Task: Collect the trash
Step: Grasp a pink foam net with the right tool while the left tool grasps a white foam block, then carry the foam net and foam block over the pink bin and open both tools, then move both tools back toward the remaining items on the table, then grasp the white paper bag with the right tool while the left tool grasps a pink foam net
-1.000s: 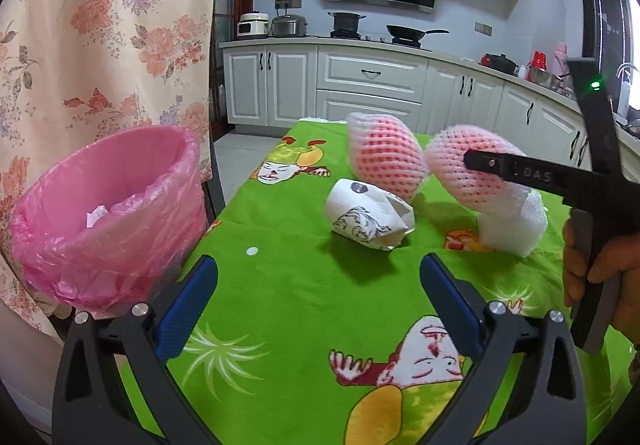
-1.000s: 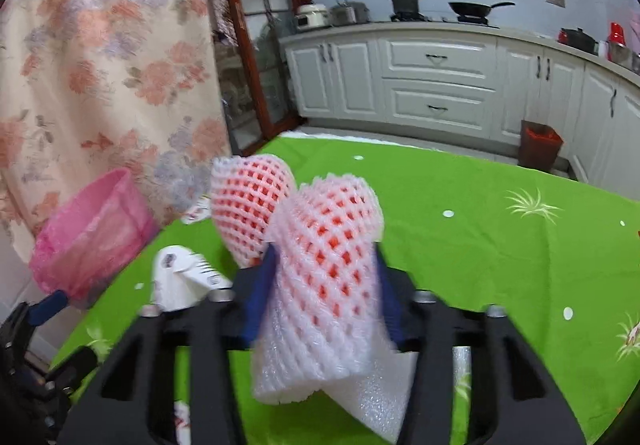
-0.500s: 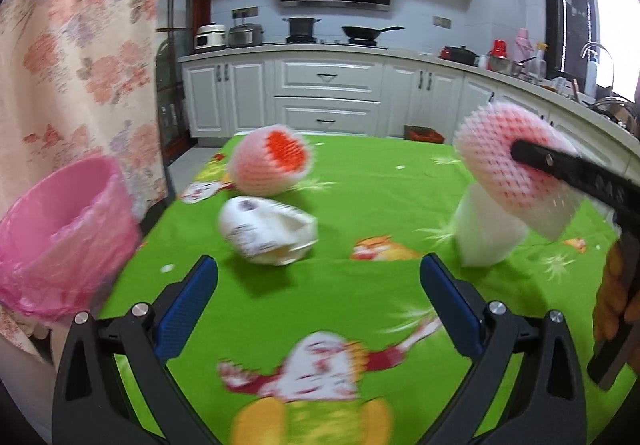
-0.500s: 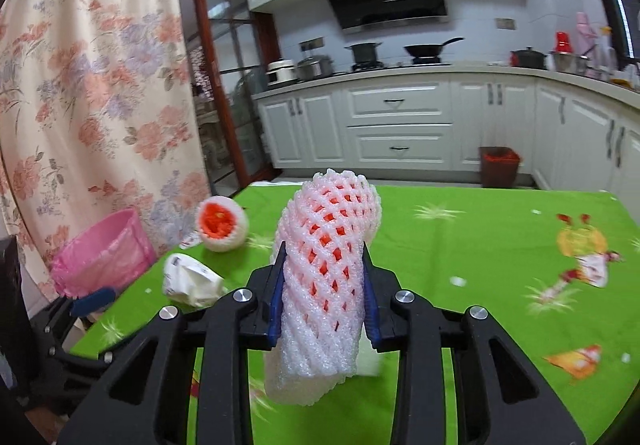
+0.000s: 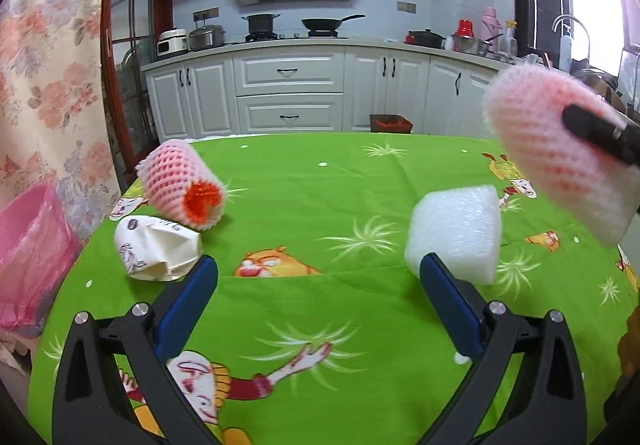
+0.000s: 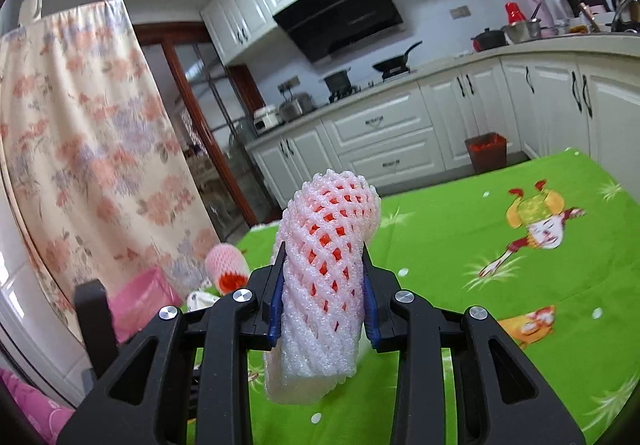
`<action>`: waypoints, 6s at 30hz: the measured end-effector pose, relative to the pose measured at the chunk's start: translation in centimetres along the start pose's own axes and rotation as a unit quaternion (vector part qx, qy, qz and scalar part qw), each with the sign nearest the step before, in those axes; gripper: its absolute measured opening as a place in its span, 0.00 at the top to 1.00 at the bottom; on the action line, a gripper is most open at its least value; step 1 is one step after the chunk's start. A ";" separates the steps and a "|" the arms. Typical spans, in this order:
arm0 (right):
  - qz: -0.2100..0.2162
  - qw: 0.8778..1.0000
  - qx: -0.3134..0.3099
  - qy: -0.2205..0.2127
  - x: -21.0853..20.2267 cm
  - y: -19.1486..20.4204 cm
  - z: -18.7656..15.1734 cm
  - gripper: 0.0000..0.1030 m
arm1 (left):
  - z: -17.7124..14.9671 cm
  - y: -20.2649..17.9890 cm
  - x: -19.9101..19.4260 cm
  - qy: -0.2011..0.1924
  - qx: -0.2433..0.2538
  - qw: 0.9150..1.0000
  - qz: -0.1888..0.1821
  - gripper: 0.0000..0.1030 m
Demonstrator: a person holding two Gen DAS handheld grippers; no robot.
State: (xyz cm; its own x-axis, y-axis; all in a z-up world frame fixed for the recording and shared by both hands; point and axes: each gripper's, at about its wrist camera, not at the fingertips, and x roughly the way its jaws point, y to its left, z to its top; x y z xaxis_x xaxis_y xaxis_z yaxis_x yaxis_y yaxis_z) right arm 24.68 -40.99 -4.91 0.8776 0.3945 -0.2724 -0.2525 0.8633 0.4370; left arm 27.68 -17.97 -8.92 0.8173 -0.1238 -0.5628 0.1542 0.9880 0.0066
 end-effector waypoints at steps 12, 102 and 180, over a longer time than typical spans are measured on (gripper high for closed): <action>-0.087 0.995 0.031 -0.047 -3.8 -4.8 1.2 0.69 | 1.2 -7.1 0.9 -0.008 0.027 0.998 -0.059 0.05; 0.189 0.937 -0.258 0.141 18.5 35.6 -8.7 0.68 | -0.7 34.3 -15.2 -0.091 -0.121 0.968 0.200 0.32; 0.027 0.958 -0.153 0.241 25.4 21.6 -10.6 0.18 | -4.5 25.8 -6.6 -0.015 -0.127 0.980 0.152 0.05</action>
State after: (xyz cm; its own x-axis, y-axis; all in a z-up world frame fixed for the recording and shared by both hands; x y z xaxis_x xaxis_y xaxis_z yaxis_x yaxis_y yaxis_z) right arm 37.21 -9.01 -11.49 0.5878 0.4770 -0.6534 -0.4642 0.8604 0.2105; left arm 23.75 8.76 -8.76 0.8208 0.1812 -0.5417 -0.2394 0.9702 -0.0383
